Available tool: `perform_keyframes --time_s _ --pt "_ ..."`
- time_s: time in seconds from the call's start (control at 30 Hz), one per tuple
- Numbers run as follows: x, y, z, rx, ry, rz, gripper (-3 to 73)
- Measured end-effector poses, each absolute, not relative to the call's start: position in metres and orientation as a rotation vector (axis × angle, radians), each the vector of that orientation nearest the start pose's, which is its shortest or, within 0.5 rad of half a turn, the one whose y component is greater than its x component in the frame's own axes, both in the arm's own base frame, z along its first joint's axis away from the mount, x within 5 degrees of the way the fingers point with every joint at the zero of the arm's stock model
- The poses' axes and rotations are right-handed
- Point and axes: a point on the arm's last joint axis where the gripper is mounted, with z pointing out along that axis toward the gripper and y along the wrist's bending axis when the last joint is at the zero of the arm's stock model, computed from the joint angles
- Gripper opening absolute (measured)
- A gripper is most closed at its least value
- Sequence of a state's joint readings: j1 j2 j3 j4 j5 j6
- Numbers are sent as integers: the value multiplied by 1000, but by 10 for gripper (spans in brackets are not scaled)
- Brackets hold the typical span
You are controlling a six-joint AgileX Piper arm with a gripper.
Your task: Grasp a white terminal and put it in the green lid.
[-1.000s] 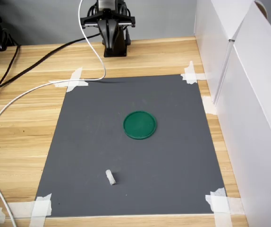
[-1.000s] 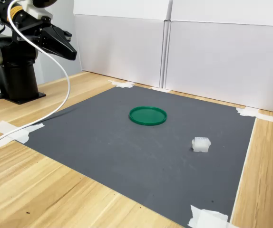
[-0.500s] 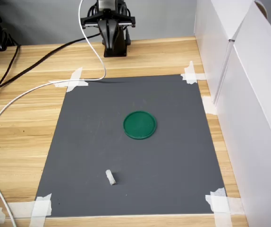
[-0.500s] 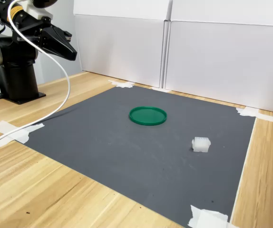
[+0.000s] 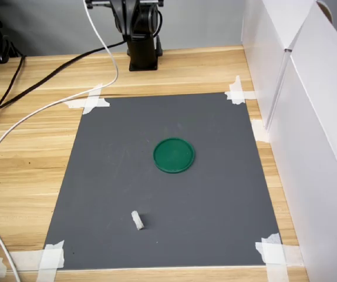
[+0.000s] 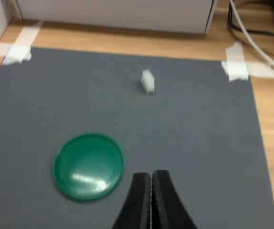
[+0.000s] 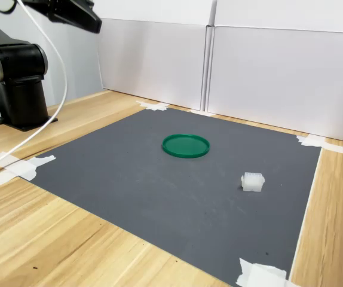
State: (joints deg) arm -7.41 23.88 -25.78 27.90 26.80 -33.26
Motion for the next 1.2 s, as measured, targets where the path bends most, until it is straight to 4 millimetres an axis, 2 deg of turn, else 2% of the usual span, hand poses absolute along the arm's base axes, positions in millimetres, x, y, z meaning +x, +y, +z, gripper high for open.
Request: perform_keyframes --time_s 0.23,0.47,0.83,1.2 --pt "138 2 334 -145 1921 35 -16" --pt "184 -3 350 -161 2012 64 -16" --pt "256 -3 359 -393 2260 150 -16" --pt "326 -12 346 -487 2404 182 -16"
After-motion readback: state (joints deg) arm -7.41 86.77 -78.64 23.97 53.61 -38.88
